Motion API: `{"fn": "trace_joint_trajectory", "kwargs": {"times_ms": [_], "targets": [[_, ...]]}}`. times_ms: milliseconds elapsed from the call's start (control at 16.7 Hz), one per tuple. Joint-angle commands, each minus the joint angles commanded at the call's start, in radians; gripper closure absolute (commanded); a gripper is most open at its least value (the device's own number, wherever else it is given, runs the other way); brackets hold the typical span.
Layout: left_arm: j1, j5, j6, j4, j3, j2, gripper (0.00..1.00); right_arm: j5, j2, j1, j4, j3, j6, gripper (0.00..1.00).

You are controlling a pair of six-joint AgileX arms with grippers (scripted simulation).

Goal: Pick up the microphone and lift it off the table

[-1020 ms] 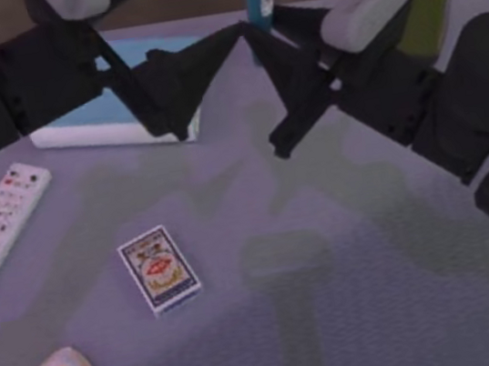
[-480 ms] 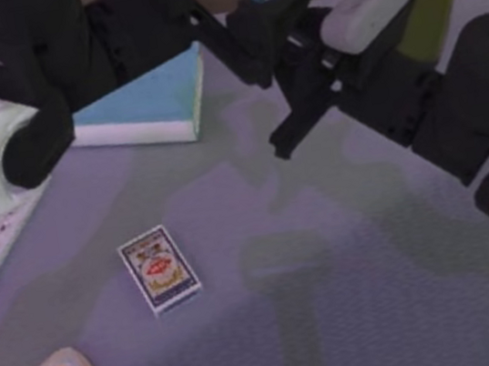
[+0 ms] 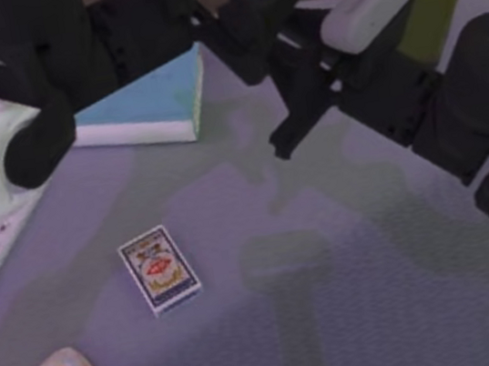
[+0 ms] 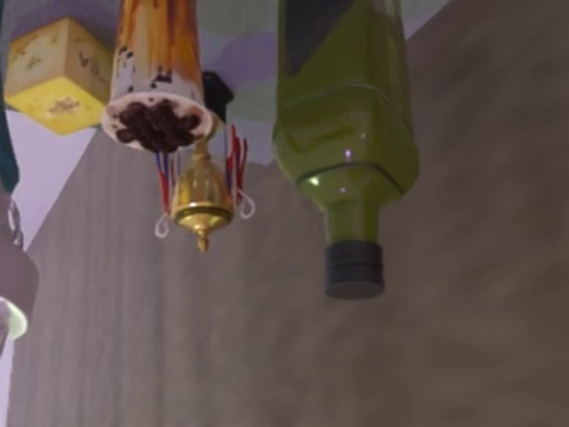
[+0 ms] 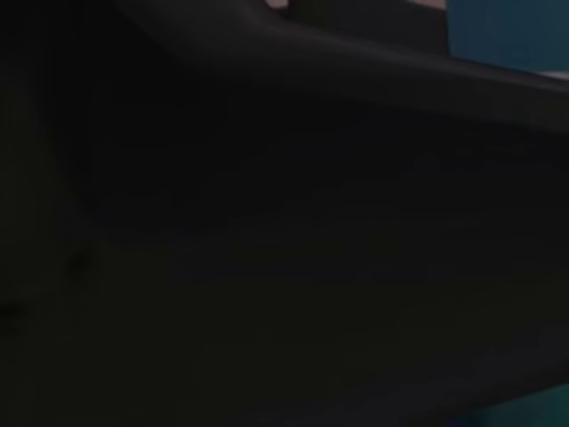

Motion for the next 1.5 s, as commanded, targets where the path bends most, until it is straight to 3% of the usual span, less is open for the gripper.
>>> {"fn": "trace_joint_trajectory", "kwargs": {"times_ms": [420,960,1500], "targets": [[0.0,0.0,0.0,0.0,0.0,0.0,0.98,0.0,0.0,0.0,0.0,0.0,0.0,1.0],[0.0,0.0,0.0,0.0,0.0,0.0,1.0,0.0,0.0,0.0,0.0,0.0,0.0,1.0],[0.0,0.0,0.0,0.0,0.0,0.0,1.0,0.0,0.0,0.0,0.0,0.0,0.0,0.32]]}}
